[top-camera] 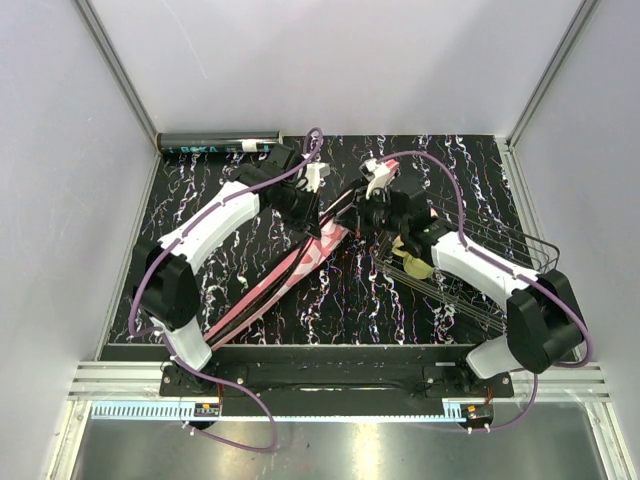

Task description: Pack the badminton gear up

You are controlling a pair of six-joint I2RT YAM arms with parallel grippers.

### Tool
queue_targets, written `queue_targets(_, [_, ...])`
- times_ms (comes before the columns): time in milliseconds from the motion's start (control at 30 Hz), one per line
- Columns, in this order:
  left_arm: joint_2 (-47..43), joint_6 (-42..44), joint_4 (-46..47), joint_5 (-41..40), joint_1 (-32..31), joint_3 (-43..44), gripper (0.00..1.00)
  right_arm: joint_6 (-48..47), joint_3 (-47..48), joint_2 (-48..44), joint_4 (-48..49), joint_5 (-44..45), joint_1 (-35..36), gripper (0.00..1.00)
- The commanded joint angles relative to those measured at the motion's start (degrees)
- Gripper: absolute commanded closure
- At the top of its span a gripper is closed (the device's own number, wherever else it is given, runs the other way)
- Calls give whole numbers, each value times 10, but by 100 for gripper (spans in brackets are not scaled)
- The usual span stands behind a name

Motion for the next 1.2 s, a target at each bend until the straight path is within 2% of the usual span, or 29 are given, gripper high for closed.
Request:
queue_targets(0, [-13,-18,74,3,2,33,100,32,-6,-32,28,-7,29,100])
queue_targets(33, [-14,-21,74,2,2,35,100,26,-10,-40,27,8,26,100])
queue_targets(100, [-18,-27,74,-4,2,34,84,24,-9,-44,26,26,15,100])
queue_targets(167, [-30,-29,72,-22,2,22,60,32,5,-37,22,19,-5,100])
queue_targets(267, [-54,-24,58,-80,-8,-5,50,56,24,-30,21,15,-26,100])
queue_targets(300, [-61,-22,49,-99,-17,-14,38,63,27,-29,21,15,-31,100])
queue_targets(533, [-152,-30,45,-218,-33,-133,36,110,53,-14,21,5,-77,100])
queue_targets(733, [-173,-33,45,-199,-44,-184,36,119,81,5,15,-6,-101,100])
queue_targets(800, [-164,-32,51,-201,-51,-186,37,115,88,8,12,-4,-102,100])
queue_targets(833, [-155,-32,52,-204,-52,-185,40,113,93,9,11,-4,-102,100])
queue_targets(867, [-150,-32,54,-205,-51,-181,52,111,95,11,9,-5,-101,100])
queue_targets(967, [-135,-30,58,-212,-52,-163,72,100,99,16,-1,-6,-102,100])
queue_targets(1000, [-132,-29,58,-211,-52,-158,83,98,97,16,-3,-6,-102,100])
queue_targets(1100, [-130,-30,62,-200,-51,-142,98,90,85,7,-10,-1,-102,100])
queue_targets(1167, [-128,-33,64,-197,-51,-133,100,83,85,1,-20,0,-102,100])
